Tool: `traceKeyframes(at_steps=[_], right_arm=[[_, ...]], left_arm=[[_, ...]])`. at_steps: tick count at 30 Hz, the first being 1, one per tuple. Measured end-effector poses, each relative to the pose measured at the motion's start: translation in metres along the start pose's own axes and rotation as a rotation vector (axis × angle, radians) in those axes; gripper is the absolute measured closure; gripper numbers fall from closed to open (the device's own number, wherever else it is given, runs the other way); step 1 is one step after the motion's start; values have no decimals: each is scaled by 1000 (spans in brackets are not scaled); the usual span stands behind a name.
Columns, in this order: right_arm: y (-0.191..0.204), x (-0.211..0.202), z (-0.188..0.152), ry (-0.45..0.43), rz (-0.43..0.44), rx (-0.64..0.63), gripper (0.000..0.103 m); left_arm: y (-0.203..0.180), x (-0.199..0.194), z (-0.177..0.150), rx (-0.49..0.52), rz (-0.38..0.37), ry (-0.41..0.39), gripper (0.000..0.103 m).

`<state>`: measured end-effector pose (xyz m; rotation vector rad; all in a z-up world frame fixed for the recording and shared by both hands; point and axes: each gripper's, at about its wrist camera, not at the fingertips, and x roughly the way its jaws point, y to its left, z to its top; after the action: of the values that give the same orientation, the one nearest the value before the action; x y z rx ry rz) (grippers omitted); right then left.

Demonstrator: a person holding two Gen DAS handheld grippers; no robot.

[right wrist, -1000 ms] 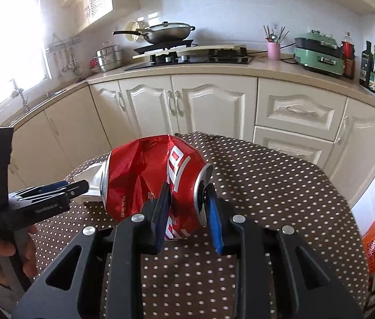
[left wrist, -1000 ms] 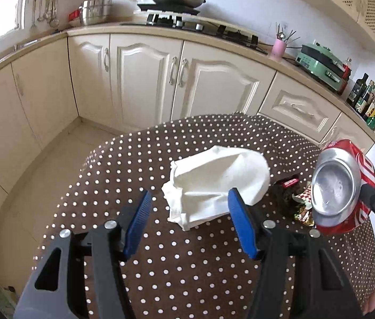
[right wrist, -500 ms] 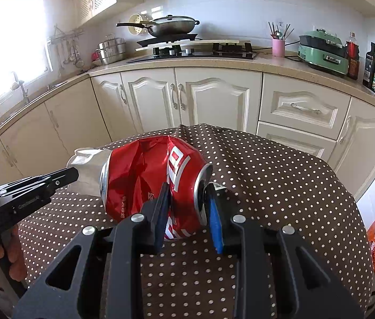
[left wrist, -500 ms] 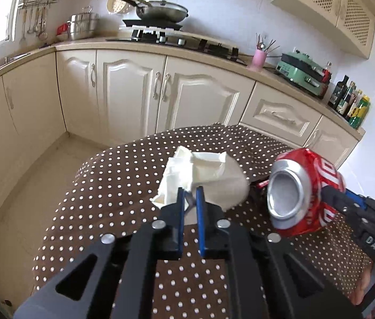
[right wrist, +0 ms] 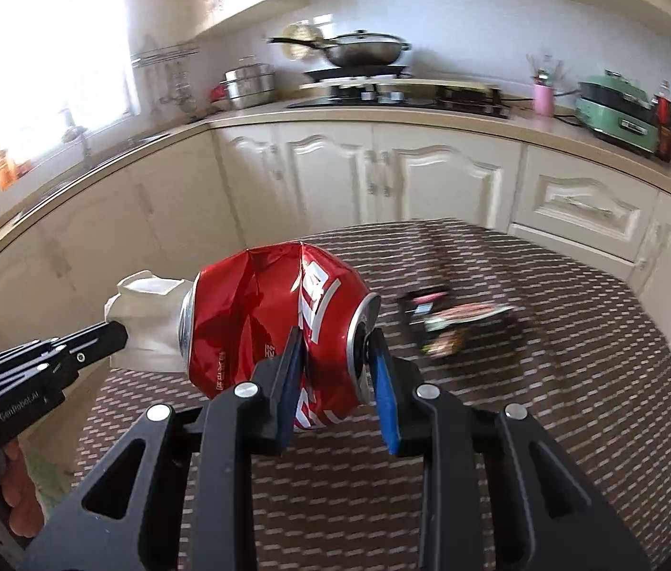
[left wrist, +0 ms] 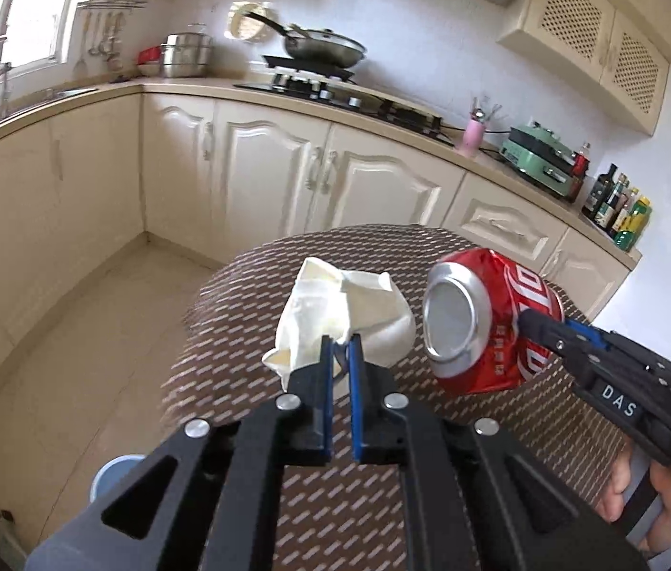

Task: Collect trash
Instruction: 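Carry the red can and napkin over the blue bin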

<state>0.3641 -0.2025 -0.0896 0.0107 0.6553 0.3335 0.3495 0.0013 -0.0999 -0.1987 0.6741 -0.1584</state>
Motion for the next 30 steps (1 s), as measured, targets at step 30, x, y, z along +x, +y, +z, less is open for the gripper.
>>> traceKeyframes(at_steps=[30], right_arm=[[300,114,-106,227,217,-285,77]], left_arm=[[301,-63,-146,-305,370,143,98]])
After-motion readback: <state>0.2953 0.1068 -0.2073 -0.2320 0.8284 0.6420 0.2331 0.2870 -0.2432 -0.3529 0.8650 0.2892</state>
